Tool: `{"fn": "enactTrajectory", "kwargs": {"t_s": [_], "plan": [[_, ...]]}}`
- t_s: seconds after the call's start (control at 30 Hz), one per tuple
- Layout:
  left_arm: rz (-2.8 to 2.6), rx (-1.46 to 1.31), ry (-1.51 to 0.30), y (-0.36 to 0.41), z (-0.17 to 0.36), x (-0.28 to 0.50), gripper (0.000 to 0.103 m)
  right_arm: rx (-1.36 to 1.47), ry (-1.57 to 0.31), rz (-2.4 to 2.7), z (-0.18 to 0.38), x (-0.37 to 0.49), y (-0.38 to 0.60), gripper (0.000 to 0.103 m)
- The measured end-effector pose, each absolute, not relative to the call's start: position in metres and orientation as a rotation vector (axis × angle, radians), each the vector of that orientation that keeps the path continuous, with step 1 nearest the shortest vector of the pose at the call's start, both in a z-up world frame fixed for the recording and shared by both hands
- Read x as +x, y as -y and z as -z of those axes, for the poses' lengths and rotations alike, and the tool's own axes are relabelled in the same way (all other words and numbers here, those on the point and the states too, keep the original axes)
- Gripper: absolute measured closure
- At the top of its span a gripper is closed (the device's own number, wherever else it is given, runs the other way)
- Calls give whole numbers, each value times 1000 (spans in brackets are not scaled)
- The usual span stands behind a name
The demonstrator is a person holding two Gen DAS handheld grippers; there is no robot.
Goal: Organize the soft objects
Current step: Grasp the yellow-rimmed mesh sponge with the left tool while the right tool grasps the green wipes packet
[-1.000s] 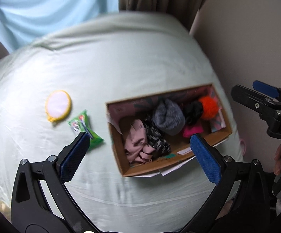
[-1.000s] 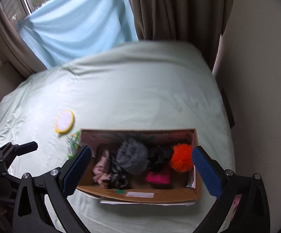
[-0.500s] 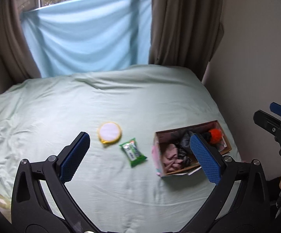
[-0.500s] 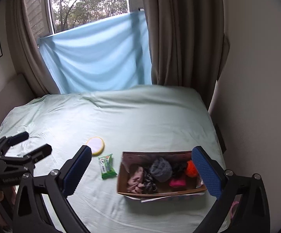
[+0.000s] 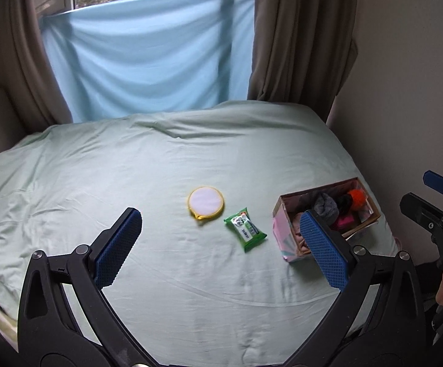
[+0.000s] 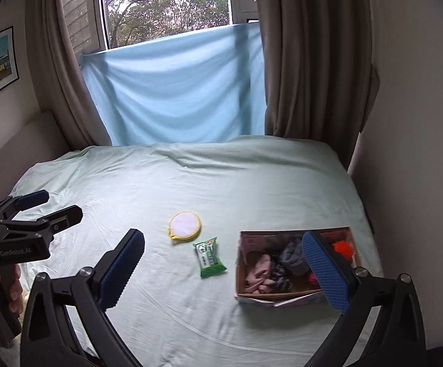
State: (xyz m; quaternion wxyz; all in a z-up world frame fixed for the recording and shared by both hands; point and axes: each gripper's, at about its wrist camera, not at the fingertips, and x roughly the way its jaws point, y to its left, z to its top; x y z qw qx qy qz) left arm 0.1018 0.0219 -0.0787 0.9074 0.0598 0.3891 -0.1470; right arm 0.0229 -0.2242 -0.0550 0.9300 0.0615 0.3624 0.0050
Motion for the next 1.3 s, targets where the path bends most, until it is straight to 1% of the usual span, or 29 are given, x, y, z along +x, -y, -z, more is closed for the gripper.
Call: {"fn": "enactTrajectory", "kwargs": {"t_s": [0.13,0.33,0.6,0.93,1.17,1.27,1.3], "plan": [[346,157,-840,-33,97,127,0,138,-757,-19,71,35,204,0],[423,208,-906,-42,143,179,0,145,-796,-11,121,68,175,0],[531,252,-999,-35,242,271,0,118,-855,0,200,125,147,0],[618,282,-1097,-6,372,367,0,100,-955,21,323,199,139,1],[659,336,-1150,26,445,395,1,80,-1019,2,385,233,138,8],[660,363,-1173,37,469,403,7,74,-1051,-12,407,242,139,13],[655,372,-1181,39,476,405,11,76,-1064,-18,415,244,139,15]]}}
